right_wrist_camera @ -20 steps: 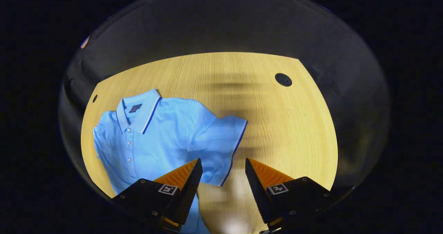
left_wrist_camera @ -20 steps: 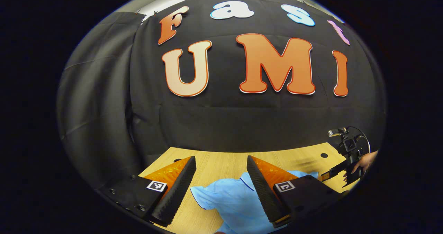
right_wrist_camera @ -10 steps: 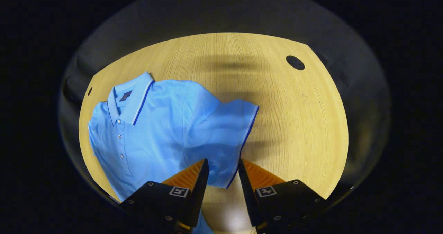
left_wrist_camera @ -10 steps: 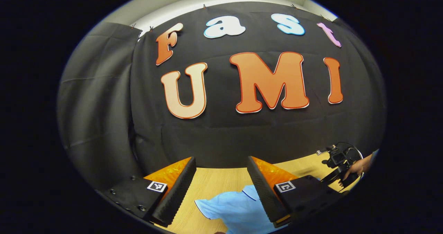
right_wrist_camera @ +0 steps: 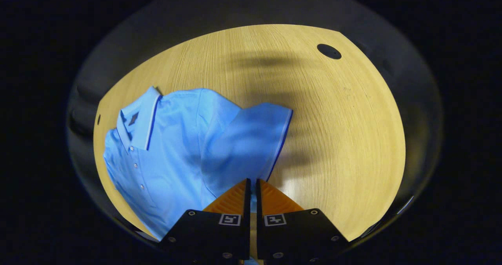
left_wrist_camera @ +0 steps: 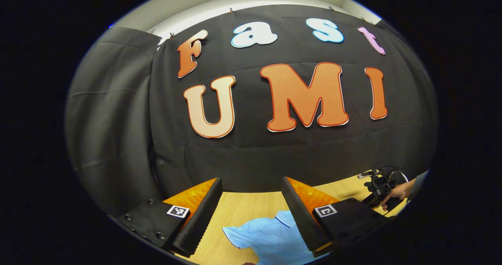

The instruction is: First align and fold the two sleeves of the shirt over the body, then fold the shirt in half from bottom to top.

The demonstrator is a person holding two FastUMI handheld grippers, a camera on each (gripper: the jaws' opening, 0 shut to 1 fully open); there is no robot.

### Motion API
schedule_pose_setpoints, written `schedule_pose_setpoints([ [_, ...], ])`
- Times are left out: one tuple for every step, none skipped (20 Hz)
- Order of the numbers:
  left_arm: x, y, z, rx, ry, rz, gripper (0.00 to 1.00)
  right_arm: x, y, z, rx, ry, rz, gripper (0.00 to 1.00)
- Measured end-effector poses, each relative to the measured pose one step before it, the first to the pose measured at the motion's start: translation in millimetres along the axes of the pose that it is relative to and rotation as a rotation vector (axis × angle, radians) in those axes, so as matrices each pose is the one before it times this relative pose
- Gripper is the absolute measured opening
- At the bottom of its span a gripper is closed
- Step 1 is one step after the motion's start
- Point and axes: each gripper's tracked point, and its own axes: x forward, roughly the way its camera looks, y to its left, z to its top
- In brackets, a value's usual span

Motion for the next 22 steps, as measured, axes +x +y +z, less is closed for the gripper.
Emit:
schedule_pose_setpoints([
  [-3.09, 1.04, 0.61, 0.00205, -0.00545, 0.00226, 1.0, -3.49, 1.01, 1.9, -0.0002, -0.01898, 0.00679, 0.07],
  [-0.5, 0.9, 1.7, 0.0031, -0.004, 0.002, 1.0, -5.38, 3.71, 3.6, -0.00795, -0.02318, 0.01634, 0.07],
  [-2.7, 0.78, -1.6, 0.00247, 0.00025, -0.00025, 1.0, -7.07, 7.31, 4.29, -0.00241, -0.01915, 0.02741, 0.06],
  [-1.16, 0.53, -0.28, 0.00384, 0.00029, 0.0014, 1.0, -7.79, 7.54, 2.48, -0.00013, -0.01635, 0.02632, 0.07],
  [-2.37, 0.9, -1.14, 0.00485, -0.00236, -0.00044, 1.0, -5.65, 8.26, 3.84, 0.00218, -0.01496, 0.02927, 0.07],
  [-2.18, 0.84, 1.61, 0.00751, -0.00562, 0.00067, 1.0, -3.97, 9.51, 2.15, 0.00544, -0.01316, 0.02686, 0.06],
  [-2.5, 0.52, 1.45, 0.00723, -0.00542, 0.00183, 1.0, -3.19, 8.32, 3.77, 0.00113, -0.01206, 0.02066, 0.07],
  [-1.45, 0.61, 0.74, 0.00494, -0.00449, 0.001, 1.0, -1.29, 8.24, 1.3, -0.00388, -0.00946, 0.01457, 0.06],
  [-3.64, 2.05, -0.27, 0.00348, -0.00382, 0.00239, 1.0, -0.99, 9.23, 2.85, -0.01399, -0.00999, 0.01784, 0.06],
  [-2.13, 2.3, -0.05, 0.00238, -0.0021, 0.00288, 1.0, -1.29, 9.92, 2.01, -0.01638, -0.01084, 0.01561, 0.07],
  [-2.34, 2.46, -1.49, 0.00317, 0.00088, 0.00579, 1.0, -0.54, 10.23, 1.62, -0.01885, -0.00474, 0.01976, 0.06],
  [-2.9, 3.86, -0.6, 0.00234, 0.00153, 0.00582, 1.0, 0.23, 10.41, 0.03, -0.01556, -0.00196, 0.01456, 0.06],
  [-2.03, 1.83, -2.85, 0.00154, 0.00481, 0.00546, 1.0, 1.66, 8.98, 1.02, -0.01272, -0.00051, 0.01099, 0.06],
  [-0.11, 2.46, -3.24, 0.00126, 0.00695, 0.00335, 1.0, 3.34, 7.74, -0.75, -0.00952, -0.00105, 0.0059, 0.07],
  [0.04, 1.61, -4.82, 0.00054, 0.00861, 0.00216, 1.0, 3.54, 4.74, 0.37, 0.00155, -0.00117, -0.00881, 0.07],
  [0.55, 1.43, -3.84, -0.00155, 0.00918, 0.00052, 1.0, 3.33, 7.18, -2.35, 0.00412, 0.00129, 0.00498, 0.06],
  [2.16, -0.6, -5.84, -0.00311, 0.01543, -0.0069, 1.0, 0.94, 7.0, -1.92, 0.00132, 0.00641, 0.01302, 0.07],
  [2.47, 2.27, -5.88, -0.00371, 0.01424, 0.0032, 1.0, 2.05, 6.94, -4.15, -0.00179, 0.00759, 0.01286, 0.13],
  [2.6, 2.1, -7.11, -0.01157, 0.02035, -0.00883, 1.0, -0.92, 5.55, -4.07, -0.00405, 0.00819, 0.0125, 0.15],
  [4.23, -0.18, -6.5, -0.01617, 0.02084, -0.0094, 1.0, 0.28, 5.51, -1.66, -0.01111, 0.0036, 0.00938, 0.21],
  [6.0, 0.91, -10.19, -0.0174, 0.03347, -0.00832, 1.0, -2.01, 0.7, -0.63, -0.01632, -0.00331, -0.00105, 0.27],
  [7.73, -0.88, -14.58, -0.02364, 0.05249, -0.016, 1.0, -1.72, -0.6, -1.69, -0.01473, -0.00738, -0.00782, 0.41],
])
